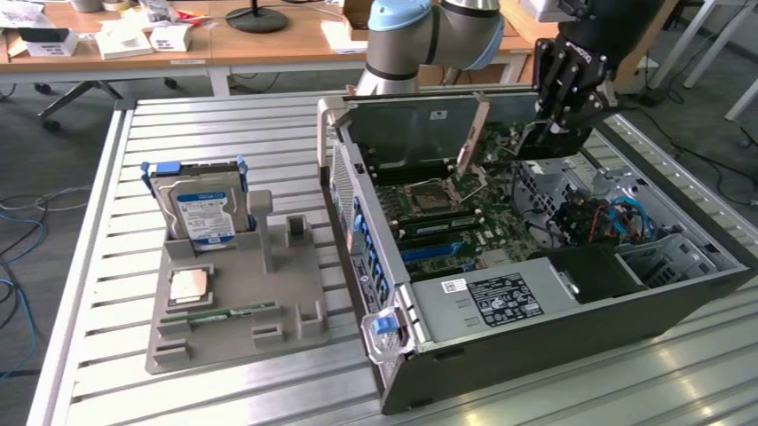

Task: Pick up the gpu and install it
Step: 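Insert the gpu into the slot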

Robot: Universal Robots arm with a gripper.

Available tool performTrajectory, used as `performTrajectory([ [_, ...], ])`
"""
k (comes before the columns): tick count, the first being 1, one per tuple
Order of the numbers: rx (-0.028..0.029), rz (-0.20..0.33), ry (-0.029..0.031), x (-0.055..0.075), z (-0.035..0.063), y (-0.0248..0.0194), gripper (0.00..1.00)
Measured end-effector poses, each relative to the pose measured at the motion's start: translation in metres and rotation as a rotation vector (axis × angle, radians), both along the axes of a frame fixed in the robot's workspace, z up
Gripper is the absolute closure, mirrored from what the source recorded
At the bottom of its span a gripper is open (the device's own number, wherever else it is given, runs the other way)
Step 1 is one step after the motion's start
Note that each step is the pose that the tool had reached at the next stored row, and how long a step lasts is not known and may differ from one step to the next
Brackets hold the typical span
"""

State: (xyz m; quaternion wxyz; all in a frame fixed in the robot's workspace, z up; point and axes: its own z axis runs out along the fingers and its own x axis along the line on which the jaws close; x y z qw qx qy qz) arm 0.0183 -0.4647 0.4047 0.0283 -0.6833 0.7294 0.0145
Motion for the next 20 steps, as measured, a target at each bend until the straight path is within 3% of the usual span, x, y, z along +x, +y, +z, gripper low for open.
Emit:
performTrajectory([
  [11, 0.0000, 0.000, 0.0000, -0.027, -0.0027, 0.0022, 0.74],
  [20, -0.0001, 0.000, 0.0001, -0.028, -0.0059, 0.0024, 0.74],
])
